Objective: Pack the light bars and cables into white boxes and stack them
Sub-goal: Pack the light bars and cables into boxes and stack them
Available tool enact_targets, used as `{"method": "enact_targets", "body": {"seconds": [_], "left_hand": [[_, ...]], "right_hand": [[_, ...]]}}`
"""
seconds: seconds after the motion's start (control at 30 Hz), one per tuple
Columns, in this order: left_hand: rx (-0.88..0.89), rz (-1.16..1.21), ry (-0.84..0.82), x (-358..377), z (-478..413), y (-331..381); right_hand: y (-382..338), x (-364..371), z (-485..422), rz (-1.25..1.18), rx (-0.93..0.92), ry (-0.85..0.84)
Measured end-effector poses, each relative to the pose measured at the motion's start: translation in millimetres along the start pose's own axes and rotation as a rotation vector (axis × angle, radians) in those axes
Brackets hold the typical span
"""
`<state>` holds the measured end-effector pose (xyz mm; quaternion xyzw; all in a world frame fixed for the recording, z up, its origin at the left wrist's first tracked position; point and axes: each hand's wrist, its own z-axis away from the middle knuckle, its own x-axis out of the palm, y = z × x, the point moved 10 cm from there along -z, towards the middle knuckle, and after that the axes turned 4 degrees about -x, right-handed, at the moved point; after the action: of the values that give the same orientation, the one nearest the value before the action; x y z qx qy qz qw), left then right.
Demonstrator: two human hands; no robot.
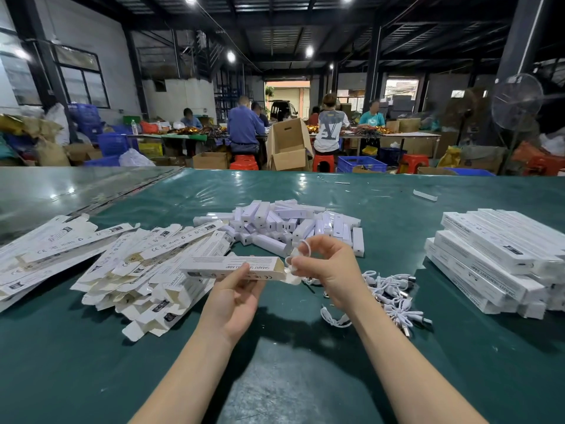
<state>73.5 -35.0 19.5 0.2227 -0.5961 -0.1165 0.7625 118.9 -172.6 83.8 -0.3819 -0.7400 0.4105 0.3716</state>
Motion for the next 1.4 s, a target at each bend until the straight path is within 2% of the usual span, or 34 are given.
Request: {"method": "enact_targets", "body": {"seconds": [0.1,0.3,0.7,0.83,0.97,1.13,1.27,1.4], "left_hand": [[-0.010,-0.006,0.005,1,0,0],[-0.011,-0.050,-0.055,8,4,-1],[0.050,-0.107,-0.125,14,2,3],[0.028,-0.103,-0.101,14,4,-1],[0.025,-0.013,-0.025,8,4,-1],[0.030,-0.031,-0.035,9,6,0],[0.053,-0.051,-0.007,7,4,2],[0.061,-0.040,0.007,5,4,5]], "right_hand": [[-2,7,3,0.073,0.042,-0.104],[10,7,7,0.172,0.184,-0.160],[17,-13,4,-0.119,0.139,0.232],[14,-16,7,-0.018,0.024,0.329],[5,-2,10,0.236,-0.106,0.266],[4,-4,12,0.326,-0.119,0.232],[7,7,10,0.257,-0.079,0.128],[8,10,9,0.153,-0.058,0.122]]}}
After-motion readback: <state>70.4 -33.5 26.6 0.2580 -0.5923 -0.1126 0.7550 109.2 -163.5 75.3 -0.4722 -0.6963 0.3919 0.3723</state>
